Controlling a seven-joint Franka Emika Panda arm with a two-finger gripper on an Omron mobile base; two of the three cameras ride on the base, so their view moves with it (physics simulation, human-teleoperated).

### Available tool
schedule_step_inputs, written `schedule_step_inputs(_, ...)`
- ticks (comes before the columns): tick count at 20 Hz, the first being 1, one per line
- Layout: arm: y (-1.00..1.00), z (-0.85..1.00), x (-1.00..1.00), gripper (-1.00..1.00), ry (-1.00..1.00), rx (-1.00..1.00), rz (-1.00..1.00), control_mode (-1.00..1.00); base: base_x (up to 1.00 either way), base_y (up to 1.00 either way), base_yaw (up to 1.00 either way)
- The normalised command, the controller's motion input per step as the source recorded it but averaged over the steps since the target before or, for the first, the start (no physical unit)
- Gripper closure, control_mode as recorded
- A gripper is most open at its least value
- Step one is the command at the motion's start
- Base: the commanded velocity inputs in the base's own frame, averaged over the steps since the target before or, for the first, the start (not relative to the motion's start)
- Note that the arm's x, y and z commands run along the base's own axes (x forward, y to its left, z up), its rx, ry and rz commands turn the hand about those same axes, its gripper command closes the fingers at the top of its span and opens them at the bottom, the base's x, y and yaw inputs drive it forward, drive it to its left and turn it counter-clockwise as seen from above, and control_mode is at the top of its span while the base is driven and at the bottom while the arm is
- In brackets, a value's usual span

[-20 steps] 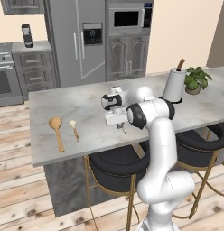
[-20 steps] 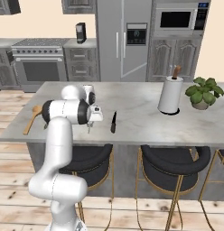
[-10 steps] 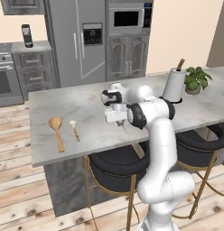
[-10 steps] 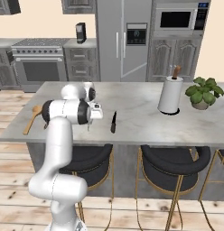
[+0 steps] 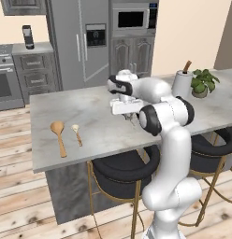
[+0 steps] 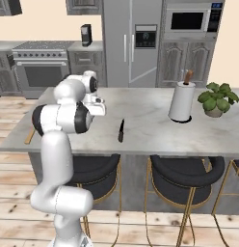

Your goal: Pick up the metallic utensils from the counter and place them in the open drawer. Make sure not to pick up any wooden utensils.

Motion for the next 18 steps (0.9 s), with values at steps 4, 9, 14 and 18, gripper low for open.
schedule_step_inputs(4, 0.09, 0.86, -1.00, 1.00, 0.00, 0.00, -0.14, -1.00, 0.00, 0.00, 0.00)
schedule_step_inputs(9, 0.10, 0.82, -1.00, 1.00, 0.00, 0.00, -0.09, -1.00, 0.00, 0.00, 0.00)
schedule_step_inputs(14, 0.05, 0.65, -1.00, 1.00, 0.00, 0.00, -0.06, -1.00, 0.00, 0.00, 0.00)
schedule_step_inputs(18, 0.09, 0.35, -1.00, 1.00, 0.00, 0.00, -0.05, -1.00, 0.00, 0.00, 0.00)
